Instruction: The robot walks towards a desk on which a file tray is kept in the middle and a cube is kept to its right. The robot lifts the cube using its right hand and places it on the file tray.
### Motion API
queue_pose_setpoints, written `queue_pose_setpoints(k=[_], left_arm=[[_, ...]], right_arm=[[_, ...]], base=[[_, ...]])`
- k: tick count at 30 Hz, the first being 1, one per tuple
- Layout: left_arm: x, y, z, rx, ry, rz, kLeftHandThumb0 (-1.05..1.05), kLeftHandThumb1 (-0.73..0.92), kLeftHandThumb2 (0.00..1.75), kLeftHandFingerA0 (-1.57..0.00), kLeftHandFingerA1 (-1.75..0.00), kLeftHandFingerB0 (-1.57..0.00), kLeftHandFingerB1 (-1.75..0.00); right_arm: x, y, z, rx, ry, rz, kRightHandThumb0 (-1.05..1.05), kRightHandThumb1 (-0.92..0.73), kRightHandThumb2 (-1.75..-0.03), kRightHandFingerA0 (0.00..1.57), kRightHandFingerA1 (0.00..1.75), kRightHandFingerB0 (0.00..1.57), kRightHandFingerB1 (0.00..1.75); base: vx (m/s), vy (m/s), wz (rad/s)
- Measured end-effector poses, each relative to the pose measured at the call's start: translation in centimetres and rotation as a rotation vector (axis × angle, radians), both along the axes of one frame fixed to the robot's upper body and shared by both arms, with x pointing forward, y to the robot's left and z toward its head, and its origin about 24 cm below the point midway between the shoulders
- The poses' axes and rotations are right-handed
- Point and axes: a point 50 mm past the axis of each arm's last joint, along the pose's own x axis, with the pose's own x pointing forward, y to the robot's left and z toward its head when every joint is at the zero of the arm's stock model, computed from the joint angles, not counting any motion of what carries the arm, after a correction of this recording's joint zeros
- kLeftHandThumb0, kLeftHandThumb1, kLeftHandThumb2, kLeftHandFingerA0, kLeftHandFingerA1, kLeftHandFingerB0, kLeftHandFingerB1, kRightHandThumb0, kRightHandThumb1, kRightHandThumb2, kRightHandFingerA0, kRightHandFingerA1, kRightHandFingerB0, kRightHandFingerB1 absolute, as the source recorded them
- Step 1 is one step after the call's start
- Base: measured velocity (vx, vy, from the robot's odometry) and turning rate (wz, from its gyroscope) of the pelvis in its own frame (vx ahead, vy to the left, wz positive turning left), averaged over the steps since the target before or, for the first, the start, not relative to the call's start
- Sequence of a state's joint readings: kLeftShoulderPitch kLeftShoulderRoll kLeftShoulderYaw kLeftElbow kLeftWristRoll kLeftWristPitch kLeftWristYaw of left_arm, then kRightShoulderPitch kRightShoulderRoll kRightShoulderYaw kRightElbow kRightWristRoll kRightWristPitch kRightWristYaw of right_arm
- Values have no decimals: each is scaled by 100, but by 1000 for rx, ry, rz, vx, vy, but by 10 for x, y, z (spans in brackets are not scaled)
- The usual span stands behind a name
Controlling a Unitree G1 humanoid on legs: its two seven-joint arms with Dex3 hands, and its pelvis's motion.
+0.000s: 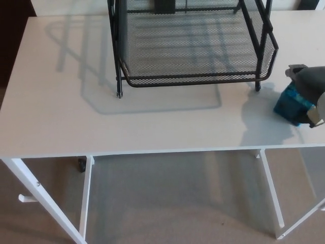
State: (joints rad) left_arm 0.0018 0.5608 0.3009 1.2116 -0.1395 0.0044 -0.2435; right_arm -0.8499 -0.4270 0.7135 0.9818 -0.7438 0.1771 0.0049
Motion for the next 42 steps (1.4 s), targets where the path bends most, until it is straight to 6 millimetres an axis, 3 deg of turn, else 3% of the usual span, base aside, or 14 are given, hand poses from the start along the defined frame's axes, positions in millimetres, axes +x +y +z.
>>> queue_pose_setpoints(k=[2,5,8,20,21,23,24,26,30,32,33,34,36,42], left_arm=[[0,0,0,3,5,-6,-105,85,102,-67,-140,-39,-149],[-1,1,1,6,11,-8,-105,87,100,-66,-141,-33,-149],[-1,2,2,10,13,-7,-105,85,102,-69,-140,-40,-149],[-3,7,5,28,23,-11,-105,86,103,-69,-138,-41,-148],[-3,7,6,30,23,-11,-105,68,141,-75,-134,-46,-132],[-4,8,6,32,24,-10,-105,66,141,-75,-135,-46,-133],[-5,8,6,34,24,-9,-105,84,103,-72,-140,-35,-154],[-6,9,7,34,22,-4,-105,66,142,-76,-138,-45,-134],[-9,10,7,38,25,1,-105,67,142,-78,-137,-45,-134],[-9,10,7,40,25,-2,-105,84,104,-75,-138,-33,-155],[-8,10,8,40,22,-2,-105,67,143,-77,-135,-45,-132],[-7,10,8,40,20,-3,-105,83,105,-75,-139,-42,-151],[-6,10,8,40,19,-3,-105,66,143,-79,-136,-44,-132],[-6,10,8,40,20,-6,-105,85,104,-75,-139,-33,-155]], right_arm=[[-4,-4,-5,-24,-12,11,-34,-78,-66,72,163,58,111],[-7,-6,-7,-8,-62,27,-36,-75,-67,77,158,70,90],[-10,-8,-6,20,-122,39,-33,-78,-64,69,166,57,149],[-8,-21,29,340,-344,3,-22,-76,-86,77,175,65,159],[-7,-23,34,358,-360,2,-22,-76,-86,79,169,68,144],[-6,-26,46,386,-397,4,-23,-74,-82,79,168,70,141],[-5,-28,52,395,-415,5,-23,-73,-76,79,172,66,153],[-5,-35,68,389,-458,12,-20,-73,-80,76,175,63,155],[-4,-49,117,373,-579,31,-21,-70,-77,80,175,68,139],[-3,-50,144,384,-646,45,-19,-66,-87,97,175,65,143],[-2,-50,159,399,-685,52,-19,-69,-93,77,174,65,151],[-1,-49,175,422,-723,62,-21,-69,-95,79,172,67,151],[-1,-46,193,453,-767,79,-21,-63,-102,84,175,69,154],[-3,3,265,605,-937,246,-27,-64,-83,106,163,80,123]], base=[[0,0,0],[0,0,0],[0,0,0],[0,0,0],[0,0,0],[0,0,0],[0,0,0],[0,0,0],[0,0,0],[0,0,0],[0,0,0],[0,0,0],[0,0,0],[0,0,0]])
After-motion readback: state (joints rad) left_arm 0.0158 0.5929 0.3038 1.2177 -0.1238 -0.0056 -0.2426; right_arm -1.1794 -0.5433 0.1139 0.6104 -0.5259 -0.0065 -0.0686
